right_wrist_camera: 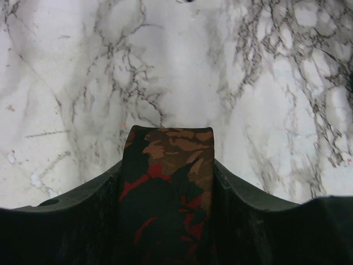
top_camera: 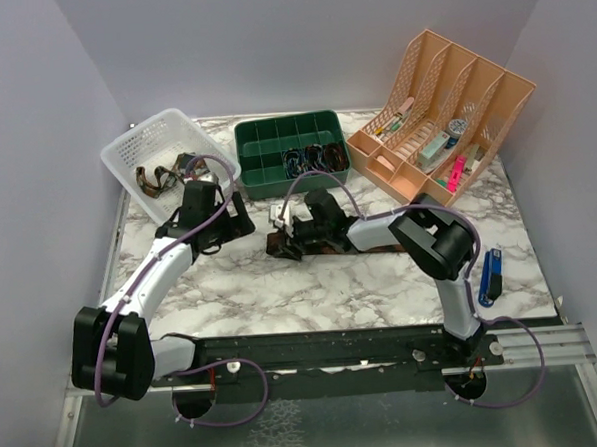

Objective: Roll the ties
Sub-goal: Roll the tie at the center of the board.

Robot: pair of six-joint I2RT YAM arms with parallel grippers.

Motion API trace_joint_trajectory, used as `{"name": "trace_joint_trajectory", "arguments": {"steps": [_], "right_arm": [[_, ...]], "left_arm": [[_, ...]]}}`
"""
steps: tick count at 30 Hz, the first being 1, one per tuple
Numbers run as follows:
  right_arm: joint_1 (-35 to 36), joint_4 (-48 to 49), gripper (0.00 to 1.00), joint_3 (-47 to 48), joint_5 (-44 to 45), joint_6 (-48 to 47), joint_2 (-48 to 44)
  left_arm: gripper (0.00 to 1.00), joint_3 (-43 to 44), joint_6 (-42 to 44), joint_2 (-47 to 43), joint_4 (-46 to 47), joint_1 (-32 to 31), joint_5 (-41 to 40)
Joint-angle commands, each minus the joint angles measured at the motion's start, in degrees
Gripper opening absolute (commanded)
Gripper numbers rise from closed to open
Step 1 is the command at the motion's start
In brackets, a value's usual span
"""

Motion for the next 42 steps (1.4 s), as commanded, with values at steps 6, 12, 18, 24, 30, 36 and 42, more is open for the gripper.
{"name": "trace_joint_trajectory", "arguments": {"steps": [6, 12, 18, 24, 30, 36, 42], "right_arm": [[5.36, 4.90, 0.57, 2.55, 2.32, 4.35, 4.53], [5.90, 3.75, 0.79, 3.08, 2.76, 2.80, 3.54], [5.88, -0.78, 0.92, 2.62, 3.36, 1.42, -2.84], [5.76, 5.43, 0.96, -5.19, 11.78, 5.50, -12.31], [3.45, 15.64, 0.97, -14.86, 22.89, 28.22, -21.60], [0.04, -21.46, 0.66, 0.70, 24.46, 53.26, -20.58], [0.15, -19.27, 0.40, -3.82, 25.62, 66.16, -22.76]], "left_arm": [[0.99, -2.00, -1.18, -3.61, -1.60, 4.45, -1.77], [0.99, -2.77, -1.28, -4.27, -1.65, 4.73, -0.71], [0.99, -3.29, -1.46, -4.66, -1.21, 4.75, 0.45], [0.99, -4.13, -2.33, -5.44, -0.55, 4.75, -0.28], [0.97, -5.59, -2.43, -6.24, 0.71, 4.75, -0.07], [0.97, -9.31, -3.99, -6.86, 3.82, 4.83, 2.44], [0.97, -11.22, -5.15, -7.02, 5.87, 4.83, 3.20]]}}
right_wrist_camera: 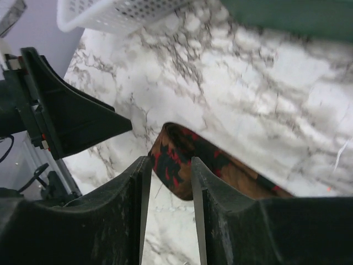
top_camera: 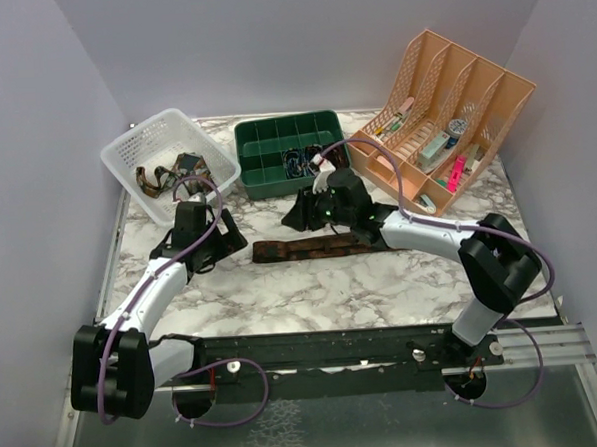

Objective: Roll the ties
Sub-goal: Roll the tie at the center of the board.

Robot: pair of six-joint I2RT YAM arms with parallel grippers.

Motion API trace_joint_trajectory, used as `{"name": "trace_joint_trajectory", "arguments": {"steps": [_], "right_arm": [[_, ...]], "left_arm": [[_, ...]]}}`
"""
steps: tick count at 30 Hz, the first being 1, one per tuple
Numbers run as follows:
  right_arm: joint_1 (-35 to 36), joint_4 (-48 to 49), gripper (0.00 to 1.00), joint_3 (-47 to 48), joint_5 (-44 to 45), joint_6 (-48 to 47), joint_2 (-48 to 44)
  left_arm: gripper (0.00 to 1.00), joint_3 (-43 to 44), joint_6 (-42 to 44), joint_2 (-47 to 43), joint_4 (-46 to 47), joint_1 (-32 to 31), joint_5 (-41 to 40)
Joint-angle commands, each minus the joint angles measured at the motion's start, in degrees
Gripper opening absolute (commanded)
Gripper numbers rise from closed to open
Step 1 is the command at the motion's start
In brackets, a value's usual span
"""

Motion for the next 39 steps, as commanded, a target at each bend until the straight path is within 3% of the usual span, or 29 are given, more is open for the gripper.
{"name": "trace_joint_trajectory", "arguments": {"steps": [1, 3, 12, 33, 39], "right_arm": [[0.68, -10.23, 0.41, 0.58, 2.09, 12.03, 0.82], [0.80, -12.42, 0.41, 2.39, -0.42, 12.12, 2.73], [3.00, -4.92, 0.41, 0.88, -7.33, 13.50, 5.83], [2.99, -7.99, 0.41, 3.29, -7.03, 15.60, 11.31], [2.99, -10.43, 0.41, 4.42, -4.69, 13.83, 12.39]], "left_arm": [[0.97, -0.77, -1.35, -1.24, 2.79, 0.33, 1.95], [0.97, -0.88, -1.28, -1.16, 2.98, 0.33, 2.01], [0.94, -1.13, -1.05, -0.47, 3.80, 0.33, 3.68], [0.91, -1.56, -0.60, 0.46, 4.16, 0.33, 5.91], [0.94, -2.45, 1.36, 2.40, 8.76, 0.33, 15.16]]}}
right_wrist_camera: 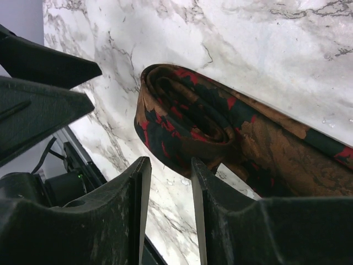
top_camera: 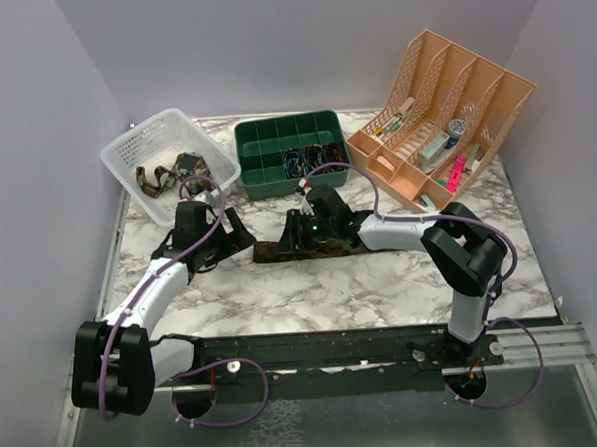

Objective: Roll the ties
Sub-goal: Roll the tie at the center of the board.

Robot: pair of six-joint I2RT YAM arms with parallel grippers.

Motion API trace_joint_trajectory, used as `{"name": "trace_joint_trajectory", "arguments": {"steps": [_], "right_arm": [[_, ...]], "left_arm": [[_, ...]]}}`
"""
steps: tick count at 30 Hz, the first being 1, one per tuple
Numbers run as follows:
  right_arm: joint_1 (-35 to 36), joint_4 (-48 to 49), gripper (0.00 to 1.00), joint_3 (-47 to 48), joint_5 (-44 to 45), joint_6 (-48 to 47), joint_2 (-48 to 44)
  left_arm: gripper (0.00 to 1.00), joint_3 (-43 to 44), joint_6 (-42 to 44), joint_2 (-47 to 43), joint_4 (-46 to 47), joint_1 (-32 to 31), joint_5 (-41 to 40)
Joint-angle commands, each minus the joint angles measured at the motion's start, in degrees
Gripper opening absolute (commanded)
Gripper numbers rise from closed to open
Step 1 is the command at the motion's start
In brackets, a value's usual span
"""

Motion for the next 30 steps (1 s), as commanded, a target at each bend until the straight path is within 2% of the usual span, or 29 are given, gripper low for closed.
{"name": "trace_joint_trajectory", "arguments": {"steps": [1, 17, 30], "right_arm": [[0.04, -3.50, 0.41, 2.30, 2.64, -1.77, 1.69], [-0.60, -4.28, 0.41, 2.77, 3.45, -1.98, 3.43], [-1.54, -4.67, 0.41, 3.70, 3.07, -1.72, 4.73]], "left_arm": [[0.93, -0.95, 1.31, 2.51, 4.44, 0.33, 8.96], [0.89, -9.47, -3.17, 7.58, 27.69, -0.26, 16.59], [0.82, -12.01, -2.36, 12.55, 36.83, -1.46, 17.69]]}}
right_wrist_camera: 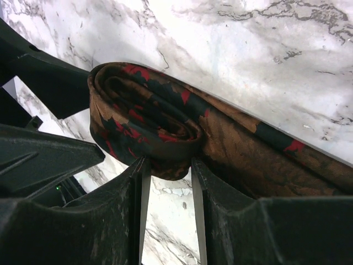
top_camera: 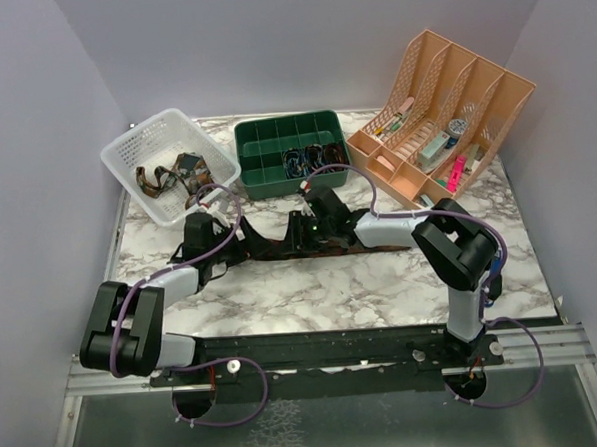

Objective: Roll the ties
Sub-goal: Roll the tie at the center of the board.

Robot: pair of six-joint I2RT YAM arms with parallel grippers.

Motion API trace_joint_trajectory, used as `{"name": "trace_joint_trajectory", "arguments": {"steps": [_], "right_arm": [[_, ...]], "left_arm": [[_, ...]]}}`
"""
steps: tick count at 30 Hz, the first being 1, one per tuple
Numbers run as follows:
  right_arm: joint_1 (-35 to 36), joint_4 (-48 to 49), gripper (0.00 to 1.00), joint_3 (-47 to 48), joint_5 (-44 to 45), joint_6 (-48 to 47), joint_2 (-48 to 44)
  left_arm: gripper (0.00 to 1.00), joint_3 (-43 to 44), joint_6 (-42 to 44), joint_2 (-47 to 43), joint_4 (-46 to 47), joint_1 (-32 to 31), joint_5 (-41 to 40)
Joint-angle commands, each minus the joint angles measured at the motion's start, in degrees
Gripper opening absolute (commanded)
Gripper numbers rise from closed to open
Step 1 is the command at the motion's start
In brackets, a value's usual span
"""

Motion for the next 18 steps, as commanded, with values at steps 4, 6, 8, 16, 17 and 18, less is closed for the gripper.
{"name": "trace_joint_trajectory", "arguments": {"steps": [4, 6, 8, 16, 17, 18], "right_arm": [[-0.59, -1.49, 0.41, 2.27, 0.41, -0.27, 1.55], [-0.67, -1.47, 0.41, 2.19, 0.46, -0.23, 1.43], [-0.76, -1.61, 0.41, 2.23, 0.56, -0.25, 1.38], [-1.06, -2.32, 0.41, 2.45, 0.83, -0.14, 1.70], [-1.06, -2.35, 0.41, 2.41, 0.79, -0.07, 1.72], [-1.11, -2.35, 0.41, 2.39, 0.75, -0.06, 1.72]], "left_arm": [[0.81, -1.70, 0.46, 2.11, 6.60, -0.73, 1.14], [0.80, -1.78, 0.62, 2.45, 7.60, -0.79, 1.19], [0.79, -1.76, 0.85, 2.80, 8.10, -0.87, 1.25], [0.80, -1.70, 1.37, 3.33, 8.50, -0.88, -0.16], [0.79, -1.58, 1.46, 3.50, 8.50, -0.87, -0.16], [0.78, -1.53, 1.54, 3.65, 8.50, -0.88, -0.13]]}}
